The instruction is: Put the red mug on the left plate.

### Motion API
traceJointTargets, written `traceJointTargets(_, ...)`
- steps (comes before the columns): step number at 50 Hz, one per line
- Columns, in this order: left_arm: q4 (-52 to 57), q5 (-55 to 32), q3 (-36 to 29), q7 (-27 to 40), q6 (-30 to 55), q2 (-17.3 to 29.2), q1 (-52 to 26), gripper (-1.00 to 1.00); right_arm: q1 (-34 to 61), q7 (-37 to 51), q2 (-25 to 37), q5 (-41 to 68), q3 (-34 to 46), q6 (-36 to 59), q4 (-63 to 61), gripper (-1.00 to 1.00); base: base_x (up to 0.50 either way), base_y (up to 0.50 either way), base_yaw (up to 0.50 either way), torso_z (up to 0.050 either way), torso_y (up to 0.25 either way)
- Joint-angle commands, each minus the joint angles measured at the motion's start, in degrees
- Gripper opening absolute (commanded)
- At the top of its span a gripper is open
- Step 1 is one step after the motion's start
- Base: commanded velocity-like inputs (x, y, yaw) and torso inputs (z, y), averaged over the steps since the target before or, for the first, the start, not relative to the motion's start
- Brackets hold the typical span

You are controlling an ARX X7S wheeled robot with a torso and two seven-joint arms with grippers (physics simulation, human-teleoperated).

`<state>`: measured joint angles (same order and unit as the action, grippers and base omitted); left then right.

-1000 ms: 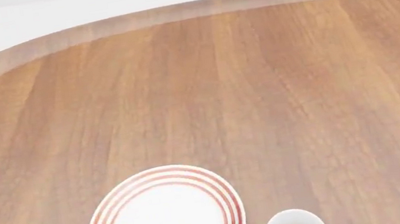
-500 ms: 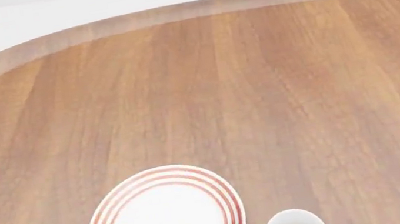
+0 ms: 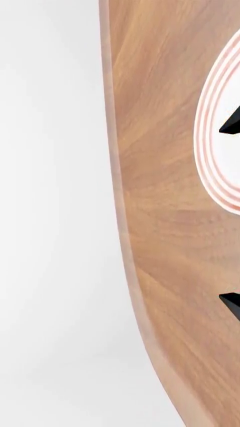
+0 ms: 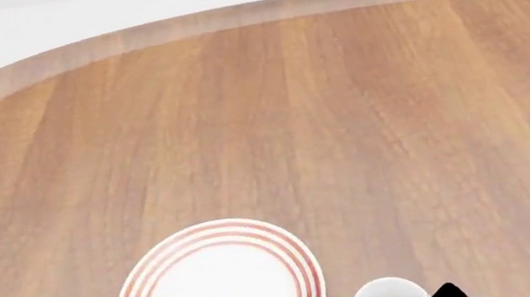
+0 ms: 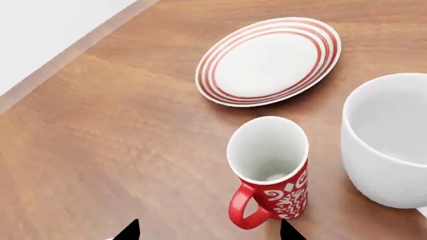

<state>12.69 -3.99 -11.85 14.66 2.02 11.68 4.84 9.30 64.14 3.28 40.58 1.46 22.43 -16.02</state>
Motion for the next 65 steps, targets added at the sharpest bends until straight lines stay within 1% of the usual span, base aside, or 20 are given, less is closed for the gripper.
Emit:
traceJointTargets(1,0.4,-0.6,-0.1,0.4,0.0,0.5,0.1,1.0,3.3,1.9,0.9,2.8,-1.2,0.1,1.9,1.0,0.0,0.0,0.0,0.0,0.0)
traceJointTargets(6,0.6,-1.0,-0.1,0.5,0.0,0.8,0.1,1.0,4.1,2.6,1.2,3.5,-1.9,-0.1,2.5,1.0,0.0,0.0,0.0,0.0,0.0)
traceJointTargets(19,1.0,-1.4,-0.3,1.0,0.0,1.2,0.2,1.0,7.4,2.2,1.4,4.0,-2.6,-1.9,10.4,1.0,0.0,0.0,0.0,0.0,0.0)
traceJointTargets(45,1.8,-2.1,-0.6,1.9,-0.2,2.1,0.5,1.0,9.4,4.3,1.2,6.1,-2.6,-3.8,16.9,1.0,0.0,0.0,0.0,0.0,0.0)
traceJointTargets(52,2.0,-2.1,-0.7,2.1,-0.4,2.3,0.6,1.0,12.5,3.8,1.1,6.4,-2.3,-4.2,21.9,1.0,0.0,0.0,0.0,0.0,0.0)
traceJointTargets(65,2.0,-2.5,-0.7,2.6,-0.5,2.6,0.5,1.0,15.1,3.5,1.5,6.9,-2.3,-5.2,27.3,1.0,0.0,0.0,0.0,0.0,0.0)
